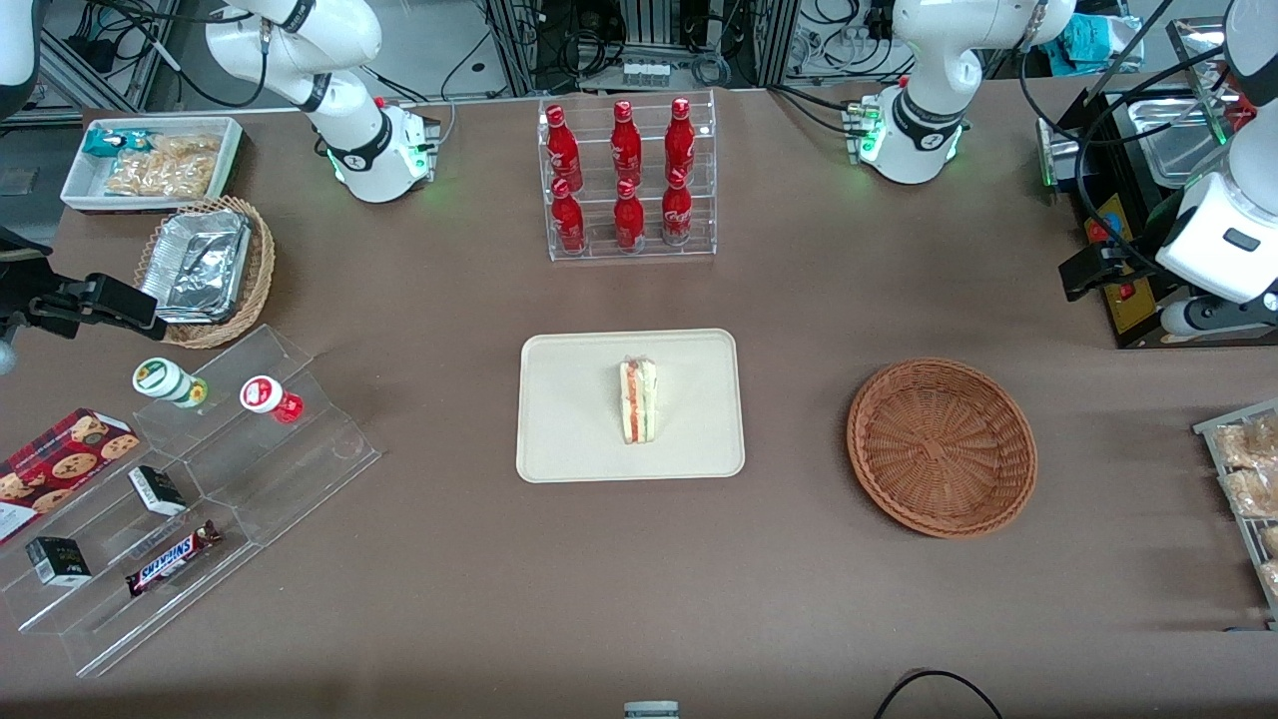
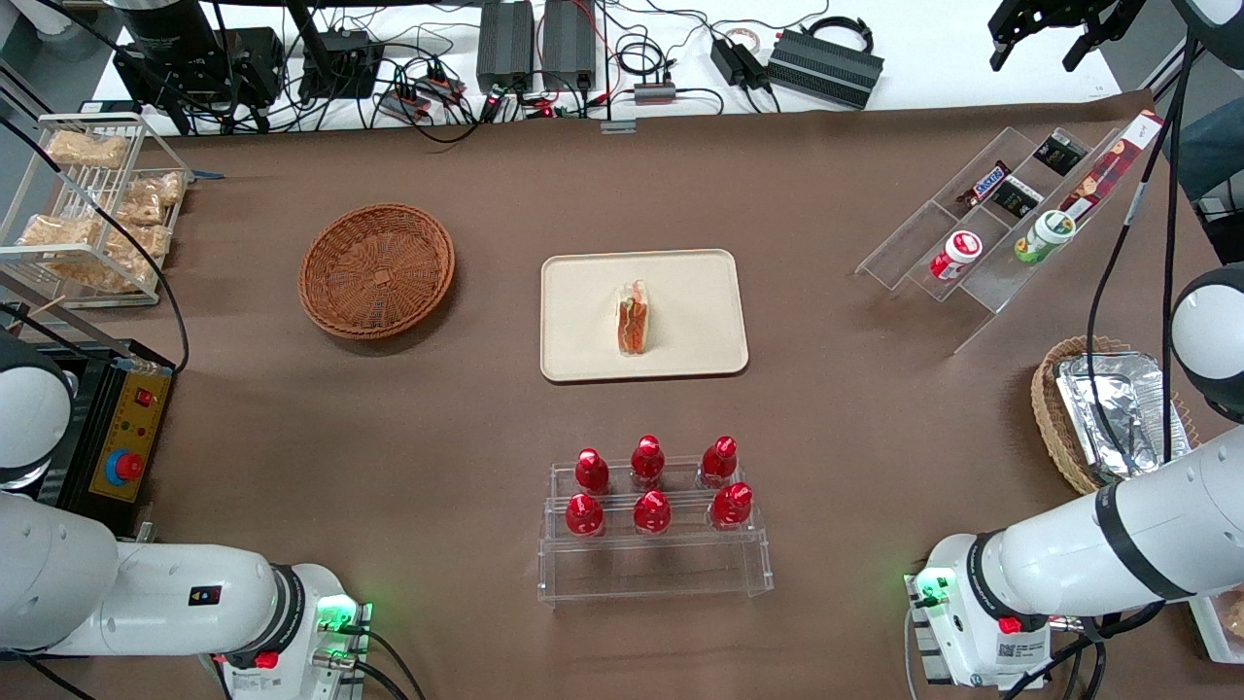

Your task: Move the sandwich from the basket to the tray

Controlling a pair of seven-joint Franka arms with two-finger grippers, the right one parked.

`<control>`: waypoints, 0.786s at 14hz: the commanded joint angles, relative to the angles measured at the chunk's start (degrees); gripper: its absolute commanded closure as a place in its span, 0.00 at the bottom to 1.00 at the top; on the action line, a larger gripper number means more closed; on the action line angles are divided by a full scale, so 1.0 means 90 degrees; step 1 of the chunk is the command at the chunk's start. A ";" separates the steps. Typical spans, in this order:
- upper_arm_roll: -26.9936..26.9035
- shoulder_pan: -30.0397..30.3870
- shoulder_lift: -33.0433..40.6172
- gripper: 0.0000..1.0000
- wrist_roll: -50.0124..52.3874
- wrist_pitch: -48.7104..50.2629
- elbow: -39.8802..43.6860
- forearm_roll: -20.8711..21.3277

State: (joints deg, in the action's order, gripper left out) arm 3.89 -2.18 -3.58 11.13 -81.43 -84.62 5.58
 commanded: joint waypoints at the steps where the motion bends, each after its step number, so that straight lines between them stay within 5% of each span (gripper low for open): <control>1: -0.0090 -0.0100 0.0076 0.00 -0.0085 0.0179 0.0104 0.0015; 4: -0.0081 -0.0119 -0.0002 0.00 -0.0094 0.0483 0.0271 -0.0092; 7: -0.0110 -0.0071 0.0017 0.00 -0.0104 0.0483 0.0320 -0.0940; 11: -0.0100 -0.0080 0.0017 0.00 -0.0133 0.0454 0.0320 -0.0903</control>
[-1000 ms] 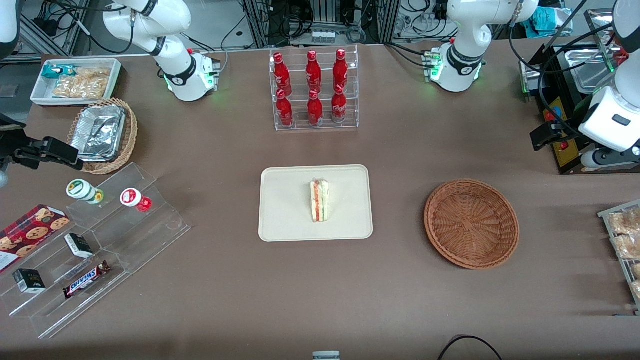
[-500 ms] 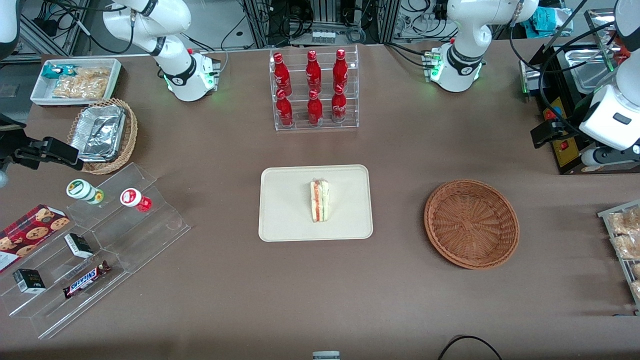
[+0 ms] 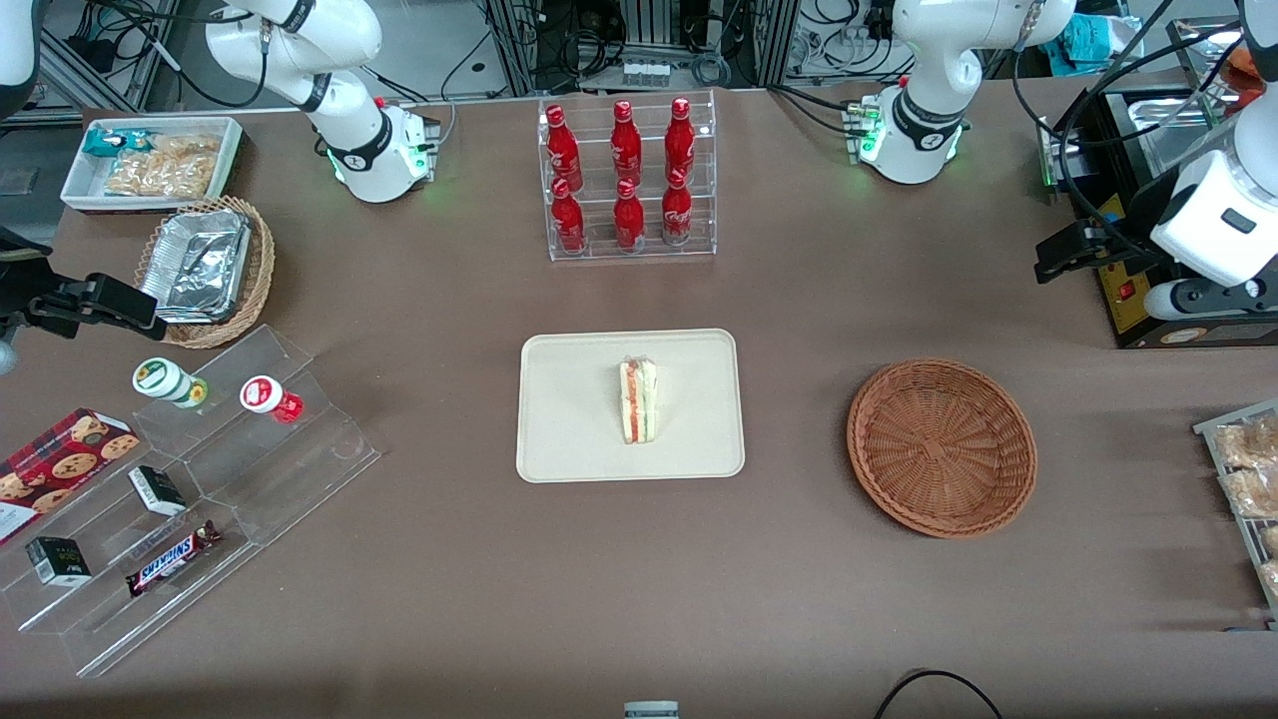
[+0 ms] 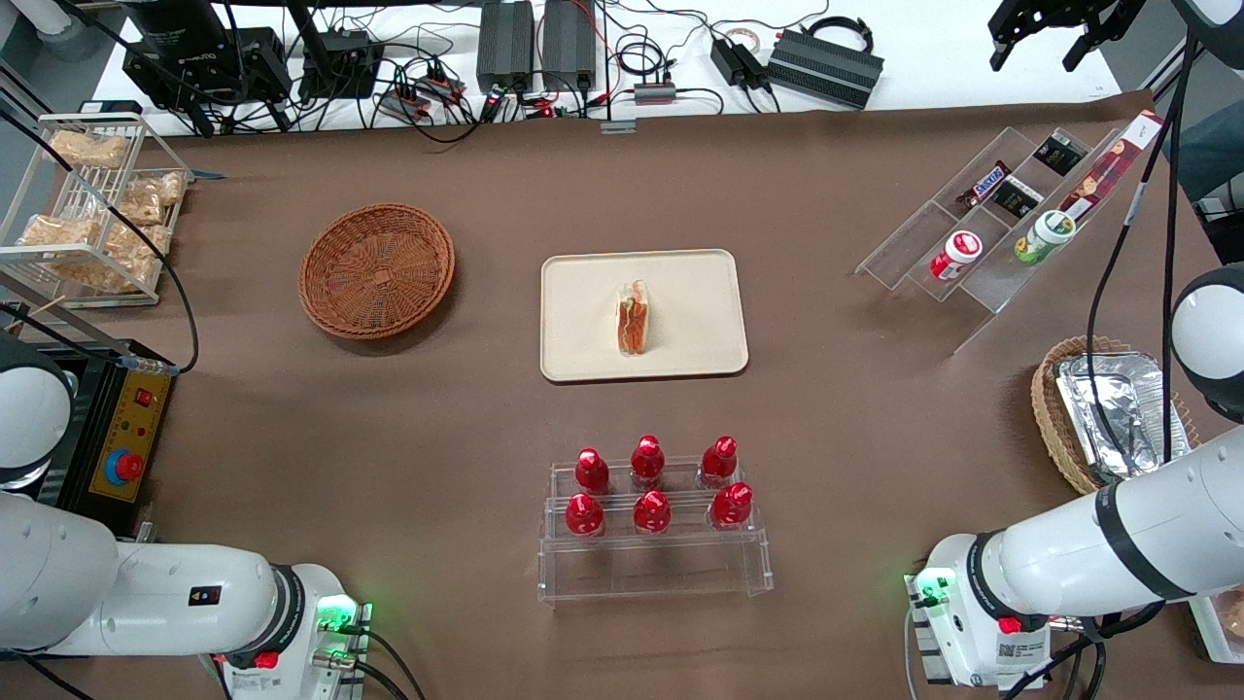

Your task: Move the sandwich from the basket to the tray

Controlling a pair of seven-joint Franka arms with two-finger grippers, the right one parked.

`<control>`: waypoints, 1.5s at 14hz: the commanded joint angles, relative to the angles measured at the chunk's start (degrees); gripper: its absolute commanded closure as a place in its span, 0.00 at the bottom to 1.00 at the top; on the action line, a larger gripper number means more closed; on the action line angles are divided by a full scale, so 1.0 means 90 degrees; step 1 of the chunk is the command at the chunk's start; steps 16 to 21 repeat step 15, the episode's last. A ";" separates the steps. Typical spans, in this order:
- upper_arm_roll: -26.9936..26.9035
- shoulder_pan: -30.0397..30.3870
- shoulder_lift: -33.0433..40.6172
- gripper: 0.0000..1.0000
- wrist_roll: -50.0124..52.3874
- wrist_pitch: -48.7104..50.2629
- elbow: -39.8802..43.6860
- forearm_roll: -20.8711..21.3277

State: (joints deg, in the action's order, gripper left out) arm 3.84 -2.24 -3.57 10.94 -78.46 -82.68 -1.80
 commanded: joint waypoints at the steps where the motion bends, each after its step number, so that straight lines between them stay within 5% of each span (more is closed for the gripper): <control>1: -0.0095 -0.0064 0.0016 0.00 -0.0132 0.0105 0.0105 -0.0084; 21: -0.0095 -0.0073 -0.0023 0.00 -0.0308 -0.0462 0.0046 0.0180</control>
